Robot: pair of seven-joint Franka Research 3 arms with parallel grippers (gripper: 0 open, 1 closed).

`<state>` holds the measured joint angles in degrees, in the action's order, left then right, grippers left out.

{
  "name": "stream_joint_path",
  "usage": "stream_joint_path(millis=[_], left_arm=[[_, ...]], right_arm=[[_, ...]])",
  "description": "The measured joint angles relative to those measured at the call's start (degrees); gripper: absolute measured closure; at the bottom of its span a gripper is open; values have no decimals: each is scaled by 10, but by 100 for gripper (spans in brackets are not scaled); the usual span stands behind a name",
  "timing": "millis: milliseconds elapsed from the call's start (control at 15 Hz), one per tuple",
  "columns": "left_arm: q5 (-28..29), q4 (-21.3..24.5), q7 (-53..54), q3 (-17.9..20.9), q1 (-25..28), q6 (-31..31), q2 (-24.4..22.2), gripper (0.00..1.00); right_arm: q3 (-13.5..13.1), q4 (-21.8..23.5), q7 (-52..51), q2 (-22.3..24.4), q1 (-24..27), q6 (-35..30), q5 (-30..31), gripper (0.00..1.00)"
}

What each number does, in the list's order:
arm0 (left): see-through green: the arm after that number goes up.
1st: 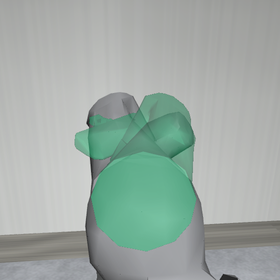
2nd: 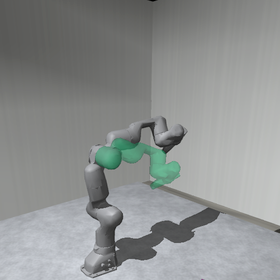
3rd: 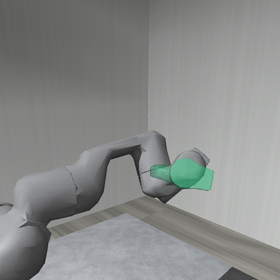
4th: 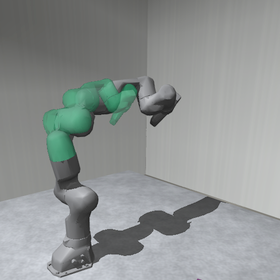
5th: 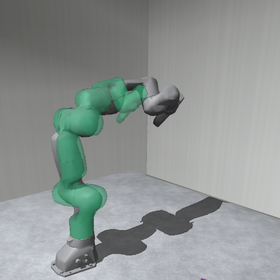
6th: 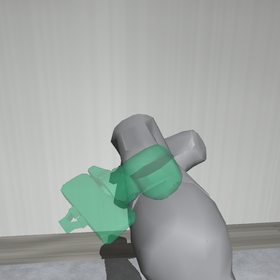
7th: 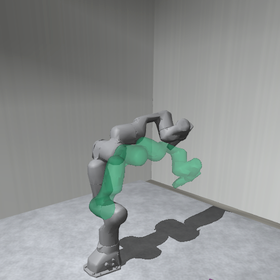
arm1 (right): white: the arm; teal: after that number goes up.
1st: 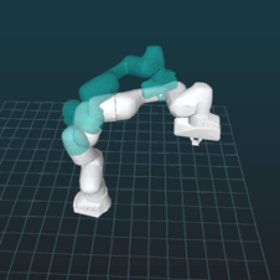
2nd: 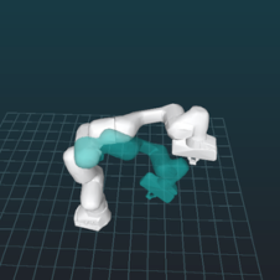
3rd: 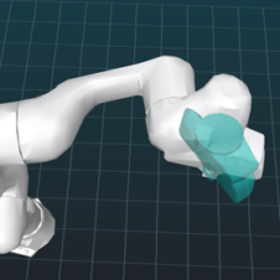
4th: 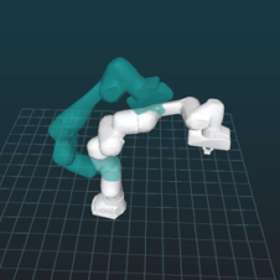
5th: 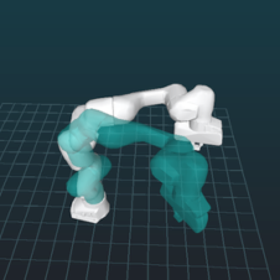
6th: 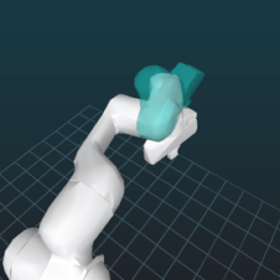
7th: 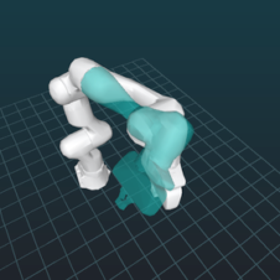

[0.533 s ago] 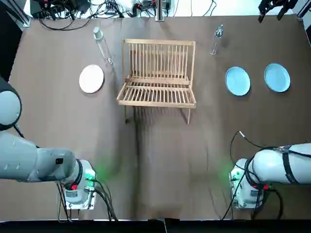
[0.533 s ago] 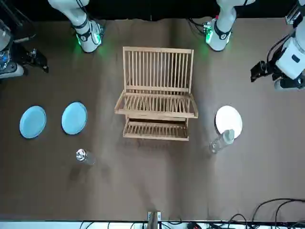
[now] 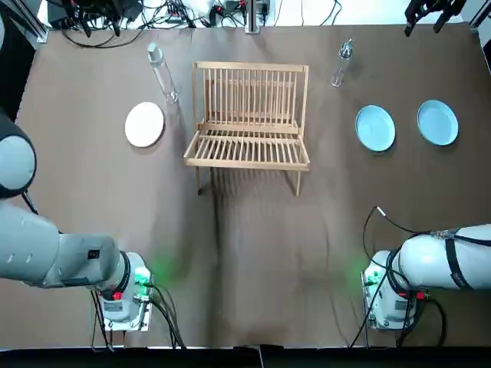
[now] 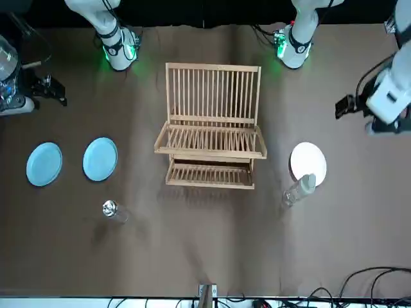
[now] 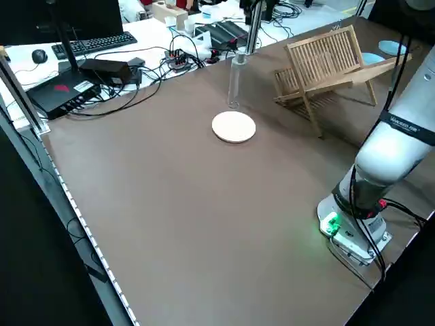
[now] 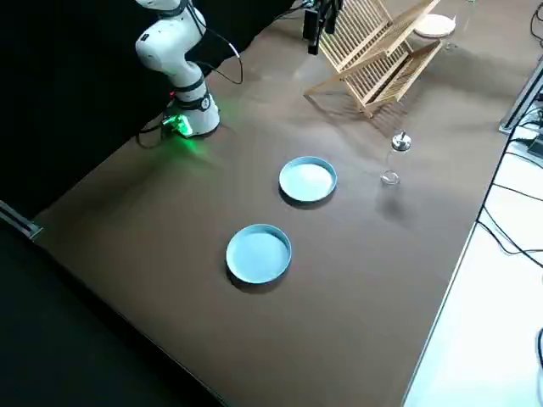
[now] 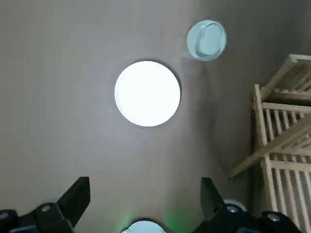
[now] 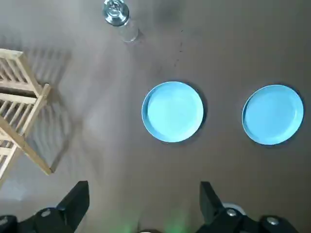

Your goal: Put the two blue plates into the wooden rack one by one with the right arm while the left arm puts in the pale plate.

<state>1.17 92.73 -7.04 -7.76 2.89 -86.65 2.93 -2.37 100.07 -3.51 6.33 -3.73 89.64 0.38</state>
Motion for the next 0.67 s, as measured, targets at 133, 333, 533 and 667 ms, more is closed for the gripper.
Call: stream_joint_path(millis=[133, 333, 533, 667], left_arm=[[0, 12, 2, 0, 14, -28, 49, 0], [-1, 48, 6, 0, 38, -133, 125, 0], [0, 131, 43, -1, 64, -257, 151, 0], [0, 188, 69, -1, 86, -312, 151, 0]], right_arm=[[-1, 8, 14, -23, 18, 2, 0, 0], [-3, 20, 16, -86, 57, 33, 0, 0], [-5, 22, 15, -170, 86, 78, -1, 0], [-5, 21, 15, -224, 96, 124, -2, 0]])
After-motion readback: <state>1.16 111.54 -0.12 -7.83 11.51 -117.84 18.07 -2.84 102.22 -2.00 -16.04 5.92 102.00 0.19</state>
